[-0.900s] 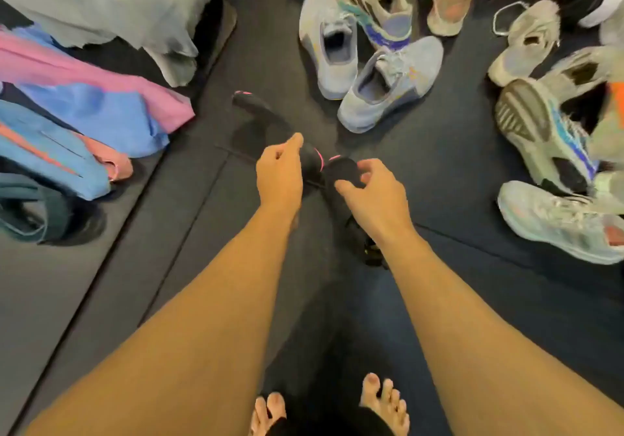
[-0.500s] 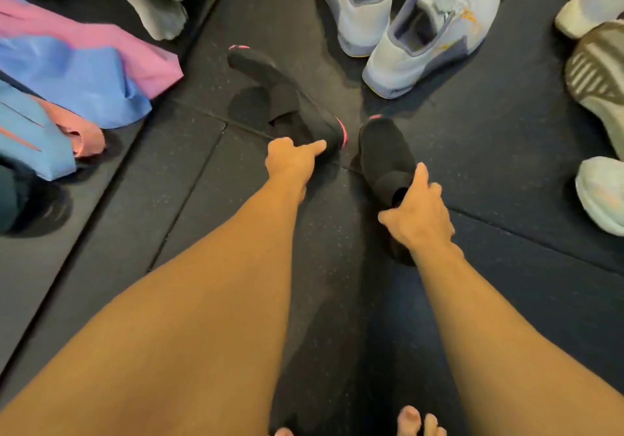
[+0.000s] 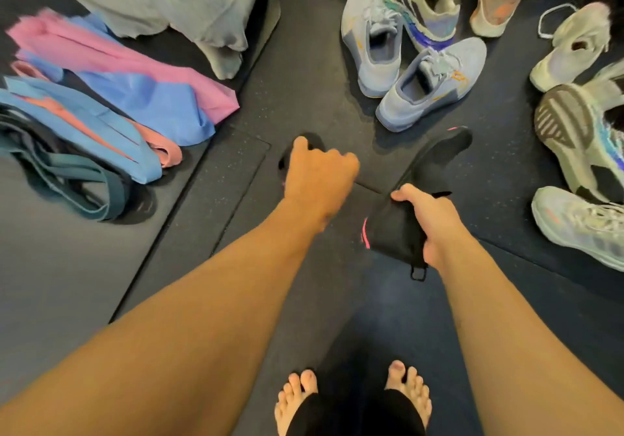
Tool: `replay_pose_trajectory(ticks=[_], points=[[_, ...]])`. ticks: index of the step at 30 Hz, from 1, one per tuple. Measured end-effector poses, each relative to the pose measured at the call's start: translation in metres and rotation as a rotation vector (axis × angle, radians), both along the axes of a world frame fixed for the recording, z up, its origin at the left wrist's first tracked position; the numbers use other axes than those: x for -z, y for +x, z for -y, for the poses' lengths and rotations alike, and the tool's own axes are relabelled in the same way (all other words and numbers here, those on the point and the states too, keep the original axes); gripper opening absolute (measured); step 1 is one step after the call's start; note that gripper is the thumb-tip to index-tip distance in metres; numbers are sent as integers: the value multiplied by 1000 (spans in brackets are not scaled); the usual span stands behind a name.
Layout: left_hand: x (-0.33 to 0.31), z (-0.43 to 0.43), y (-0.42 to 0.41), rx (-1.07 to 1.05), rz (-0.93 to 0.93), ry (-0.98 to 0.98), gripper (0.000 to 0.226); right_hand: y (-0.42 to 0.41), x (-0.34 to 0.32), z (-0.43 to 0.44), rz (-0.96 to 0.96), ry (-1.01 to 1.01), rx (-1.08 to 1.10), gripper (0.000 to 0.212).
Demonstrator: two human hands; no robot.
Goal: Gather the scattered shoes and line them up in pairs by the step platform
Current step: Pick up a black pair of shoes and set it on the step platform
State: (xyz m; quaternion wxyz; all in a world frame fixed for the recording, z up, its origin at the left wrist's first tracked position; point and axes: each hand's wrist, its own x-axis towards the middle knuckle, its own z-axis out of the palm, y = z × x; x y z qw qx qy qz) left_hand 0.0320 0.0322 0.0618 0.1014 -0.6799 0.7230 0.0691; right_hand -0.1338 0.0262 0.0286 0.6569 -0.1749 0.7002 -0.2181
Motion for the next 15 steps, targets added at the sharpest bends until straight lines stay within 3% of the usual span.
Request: replay_pose_trajectory(ticks=[3,6,8,9,14,15], points=[[-58,8,-36,267,1,93,23,0,-27,-6,-184,-53,-100,47],[-87,20,-47,90,-121,69,23,-1,-58,-11,-220,-38,-175,57],[-95,30,-26,-235,-334,52,4,1,-78,-12,-203,-38,-190,56],[-98,32,-11,-450,-510,44,14,2,-89,-11,-175,-38,-187,54],[-123,9,47,-1490,-1674,-119,22,1,-153,3,19,2,-180,23],[-129,2,51,-1618,-1793,-156,19,2,-169,5,57,20,-198,23]])
